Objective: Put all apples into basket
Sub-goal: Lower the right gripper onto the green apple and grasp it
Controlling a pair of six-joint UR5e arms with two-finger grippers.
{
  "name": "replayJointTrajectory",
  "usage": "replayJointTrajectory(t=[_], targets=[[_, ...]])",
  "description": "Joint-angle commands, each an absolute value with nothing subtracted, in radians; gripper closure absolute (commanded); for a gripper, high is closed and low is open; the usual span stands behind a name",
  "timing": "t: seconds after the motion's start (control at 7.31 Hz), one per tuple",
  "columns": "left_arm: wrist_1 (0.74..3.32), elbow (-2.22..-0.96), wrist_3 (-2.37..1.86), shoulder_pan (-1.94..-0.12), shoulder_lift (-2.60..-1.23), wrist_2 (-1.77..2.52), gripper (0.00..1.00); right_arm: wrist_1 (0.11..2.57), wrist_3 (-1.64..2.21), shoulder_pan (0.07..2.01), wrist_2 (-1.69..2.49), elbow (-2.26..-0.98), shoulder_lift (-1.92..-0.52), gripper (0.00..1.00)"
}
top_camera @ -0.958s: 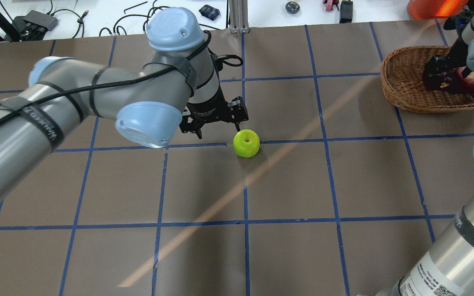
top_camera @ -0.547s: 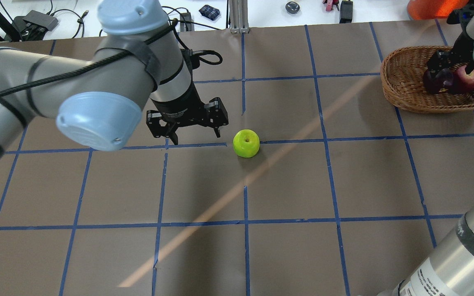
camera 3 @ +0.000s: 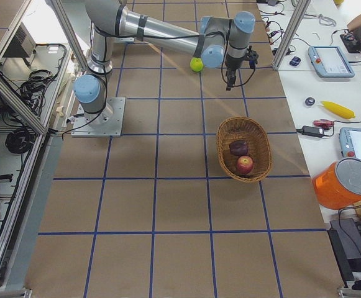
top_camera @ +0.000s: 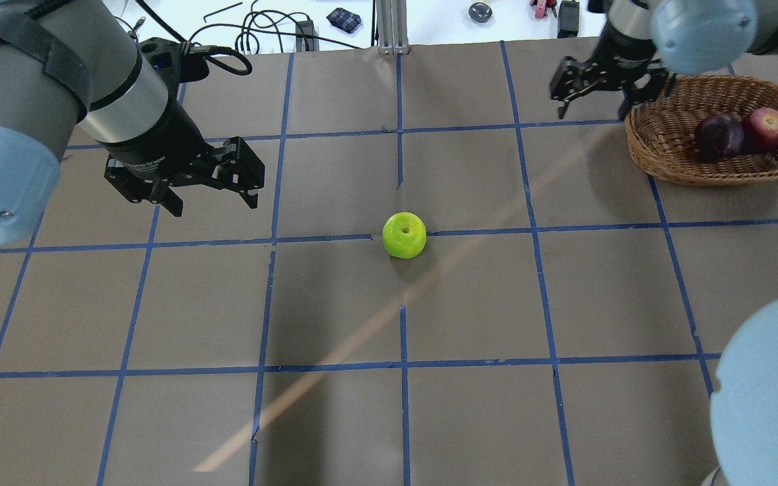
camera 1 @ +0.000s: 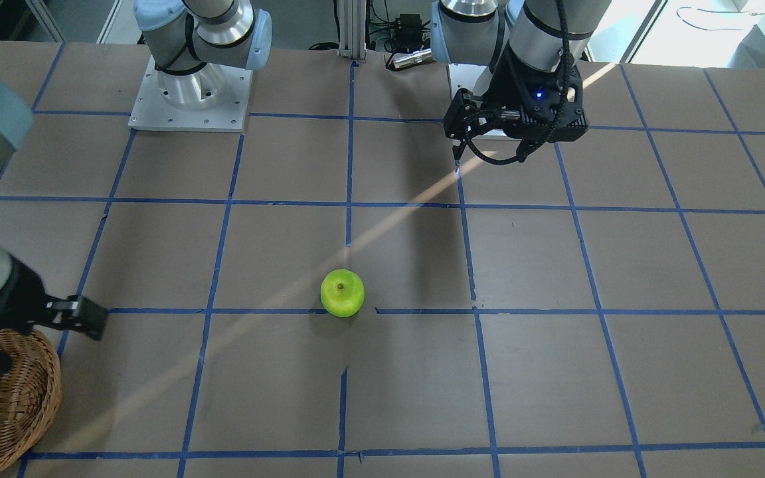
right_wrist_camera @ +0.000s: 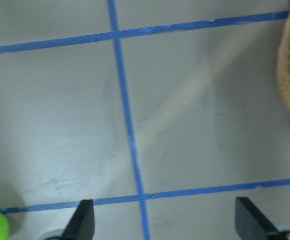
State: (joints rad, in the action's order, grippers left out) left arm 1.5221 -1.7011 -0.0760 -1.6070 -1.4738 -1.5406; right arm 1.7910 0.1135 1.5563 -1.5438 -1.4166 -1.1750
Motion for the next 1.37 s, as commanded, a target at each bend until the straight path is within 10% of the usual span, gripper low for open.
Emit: replayJointTrajectory(t=[0.0,1.23], targets=[[1.517,-1.704,-0.068,-1.603,-1.467,-1.571,0.00,1.795,0.401,1.788,-1.519,-1.425,-1.143,0.00],[1.523,-1.695,0.018,-1.598,-1.468,-1.566,0.00,1.987,0.471,1.922,-1.483,-1.549,-0.986,0.00]])
